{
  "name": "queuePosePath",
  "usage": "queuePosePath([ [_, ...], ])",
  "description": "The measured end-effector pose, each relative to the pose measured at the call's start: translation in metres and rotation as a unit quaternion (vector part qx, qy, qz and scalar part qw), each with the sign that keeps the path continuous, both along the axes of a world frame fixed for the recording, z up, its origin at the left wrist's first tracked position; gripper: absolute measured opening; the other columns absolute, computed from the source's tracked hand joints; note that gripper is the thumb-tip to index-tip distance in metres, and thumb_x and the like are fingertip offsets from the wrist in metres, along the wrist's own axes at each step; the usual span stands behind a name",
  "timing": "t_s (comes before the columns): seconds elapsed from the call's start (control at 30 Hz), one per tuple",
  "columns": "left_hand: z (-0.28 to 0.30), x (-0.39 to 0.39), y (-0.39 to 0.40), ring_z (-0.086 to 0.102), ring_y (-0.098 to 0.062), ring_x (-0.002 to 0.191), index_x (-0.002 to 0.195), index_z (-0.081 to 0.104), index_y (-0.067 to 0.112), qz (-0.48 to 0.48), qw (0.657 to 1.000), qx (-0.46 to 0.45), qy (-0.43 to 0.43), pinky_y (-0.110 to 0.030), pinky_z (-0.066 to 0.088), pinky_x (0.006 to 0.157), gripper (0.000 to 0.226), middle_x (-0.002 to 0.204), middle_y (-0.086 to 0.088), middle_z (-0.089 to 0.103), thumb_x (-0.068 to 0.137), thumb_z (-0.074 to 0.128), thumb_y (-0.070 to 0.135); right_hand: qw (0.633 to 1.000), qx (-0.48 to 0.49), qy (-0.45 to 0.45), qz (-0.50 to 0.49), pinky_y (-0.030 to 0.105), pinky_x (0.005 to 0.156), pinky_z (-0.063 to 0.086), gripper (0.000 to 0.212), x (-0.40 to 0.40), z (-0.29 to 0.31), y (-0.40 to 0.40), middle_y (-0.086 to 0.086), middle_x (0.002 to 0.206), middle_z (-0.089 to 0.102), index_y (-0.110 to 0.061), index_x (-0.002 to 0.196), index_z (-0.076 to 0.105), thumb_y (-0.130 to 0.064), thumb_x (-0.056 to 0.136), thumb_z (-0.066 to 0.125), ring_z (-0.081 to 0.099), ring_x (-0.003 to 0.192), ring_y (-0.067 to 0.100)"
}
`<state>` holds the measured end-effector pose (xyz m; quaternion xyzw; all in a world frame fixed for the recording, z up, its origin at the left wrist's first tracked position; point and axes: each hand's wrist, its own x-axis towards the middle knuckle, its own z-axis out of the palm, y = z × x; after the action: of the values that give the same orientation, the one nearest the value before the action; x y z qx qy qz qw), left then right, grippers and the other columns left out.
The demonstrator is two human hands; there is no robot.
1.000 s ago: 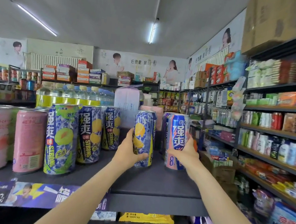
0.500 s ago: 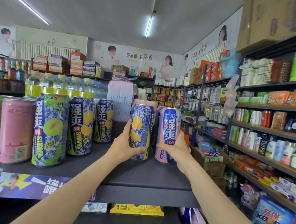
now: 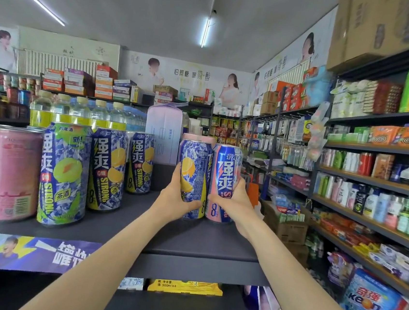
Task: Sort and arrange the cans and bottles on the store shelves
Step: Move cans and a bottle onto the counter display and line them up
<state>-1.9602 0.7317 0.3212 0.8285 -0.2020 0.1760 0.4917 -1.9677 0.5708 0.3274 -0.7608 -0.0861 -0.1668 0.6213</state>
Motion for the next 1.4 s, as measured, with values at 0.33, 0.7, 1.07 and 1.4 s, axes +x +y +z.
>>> queuePosePath([
  [0.33, 0.007, -0.008, 0.001, 0.051, -0.015, 0.118, 0.147, -0.015, 0.025, 0.012, 0.999, 0.042, 0.025, -0.037, 0.039, 0.105, 0.110, 0.139, 0.001, 0.044, 0.079, 0.071, 0.015, 0.996, 0.002, 0.047, 0.081, 0.037, 0.097, 0.045, 0.087, -0.007, 0.007, -0.021, 0.001, 0.135, 0.051, -0.019, 0.142, 0.022, -0.008, 0.075, 0.076, 0.053, 0.114, 0.016],
  [0.7, 0.024, -0.039, -0.085, 0.003, -0.025, 0.144, 0.148, -0.007, 0.028, 0.294, 0.953, -0.022, -0.069, -0.044, 0.014, 0.114, 0.110, 0.156, -0.012, -0.005, 0.072, 0.072, 0.046, 0.954, -0.117, 0.057, 0.270, 0.038, 0.094, 0.046, 0.060, 0.047, 0.028, -0.111, 0.007, 0.127, 0.051, -0.027, 0.134, 0.042, -0.014, 0.083, 0.069, 0.055, 0.113, 0.022],
  [1.07, 0.009, -0.016, -0.162, 0.001, -0.038, 0.142, 0.143, -0.022, 0.032, 0.530, 0.847, -0.022, 0.028, -0.053, 0.018, 0.109, 0.124, 0.153, -0.019, -0.015, 0.069, 0.076, 0.046, 0.965, -0.049, -0.076, 0.246, 0.037, 0.106, 0.031, 0.088, 0.128, -0.004, -0.099, 0.005, 0.145, 0.036, -0.019, 0.143, 0.027, -0.035, 0.073, 0.078, 0.035, 0.134, 0.025],
  [1.4, 0.001, -0.008, -0.161, 0.005, -0.039, 0.141, 0.144, -0.021, 0.026, 0.549, 0.836, 0.029, -0.002, -0.053, 0.016, 0.109, 0.123, 0.153, -0.021, -0.007, 0.070, 0.074, 0.047, 0.953, -0.070, -0.124, 0.267, 0.044, 0.111, 0.029, 0.094, 0.135, -0.015, -0.099, 0.008, 0.150, 0.029, -0.020, 0.147, 0.022, -0.038, 0.073, 0.077, 0.029, 0.137, 0.026],
])
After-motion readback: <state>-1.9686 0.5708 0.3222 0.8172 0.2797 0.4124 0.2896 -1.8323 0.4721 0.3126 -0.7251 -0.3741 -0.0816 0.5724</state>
